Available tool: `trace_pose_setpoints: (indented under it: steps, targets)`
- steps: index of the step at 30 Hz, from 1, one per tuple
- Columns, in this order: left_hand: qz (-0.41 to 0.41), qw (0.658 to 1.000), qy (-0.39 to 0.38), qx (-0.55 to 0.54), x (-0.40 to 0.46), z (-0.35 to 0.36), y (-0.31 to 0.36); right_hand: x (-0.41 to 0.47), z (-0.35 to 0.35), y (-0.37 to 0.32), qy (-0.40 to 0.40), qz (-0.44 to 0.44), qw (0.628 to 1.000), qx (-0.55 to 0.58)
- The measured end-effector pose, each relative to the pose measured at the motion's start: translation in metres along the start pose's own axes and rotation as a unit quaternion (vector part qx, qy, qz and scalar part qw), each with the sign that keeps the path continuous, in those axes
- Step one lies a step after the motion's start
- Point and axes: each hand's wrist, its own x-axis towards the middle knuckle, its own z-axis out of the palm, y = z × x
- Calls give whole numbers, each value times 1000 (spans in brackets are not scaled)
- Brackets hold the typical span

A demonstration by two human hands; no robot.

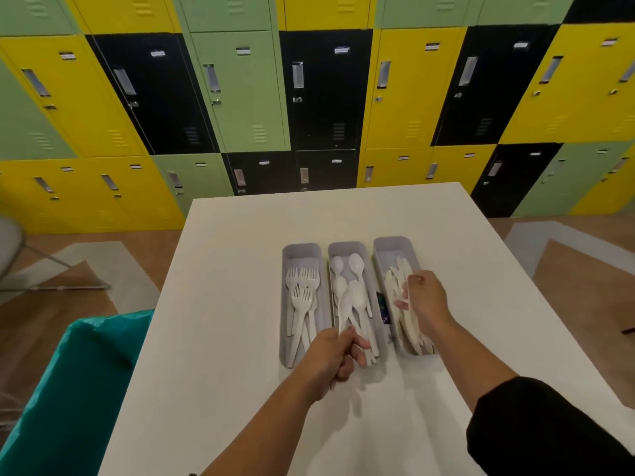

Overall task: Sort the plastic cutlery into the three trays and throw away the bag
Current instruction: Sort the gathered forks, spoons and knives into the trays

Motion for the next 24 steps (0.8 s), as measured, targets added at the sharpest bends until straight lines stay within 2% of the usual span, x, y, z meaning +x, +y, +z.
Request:
trace_pose_setpoints:
  steps: [2, 5, 7, 10, 13, 18, 20, 24]
  targets:
    - [1, 1000, 18, 0, 3, 2, 1, 11, -8, -2, -1, -4, 1000, -21]
    - [0, 999, 46, -4, 6, 7, 2, 14, -11, 2, -42, -36, 984, -170]
    - [-7, 997, 73, -18, 8, 10, 1, 5, -6, 2, -59, -44, 973, -217]
    - [-10, 991, 121, -48, 13, 13, -1, -9, 6, 6, -72, -63, 969, -227]
    - [-15, 989, 146, -28, 18, 13, -2, -18, 14, 14, -98, -92, 962, -237]
    - [-13, 990, 136, -21, 25, 22, 10, -32, 14, 22, -94, -122, 956, -251]
    - [13, 990, 139, 11, 29, 25, 17, -34, 11, 23, -87, -123, 955, -253]
    - [51, 971, 134, 190, 31, 26, 27, -42, 2, 24, -78, -120, 958, -247]
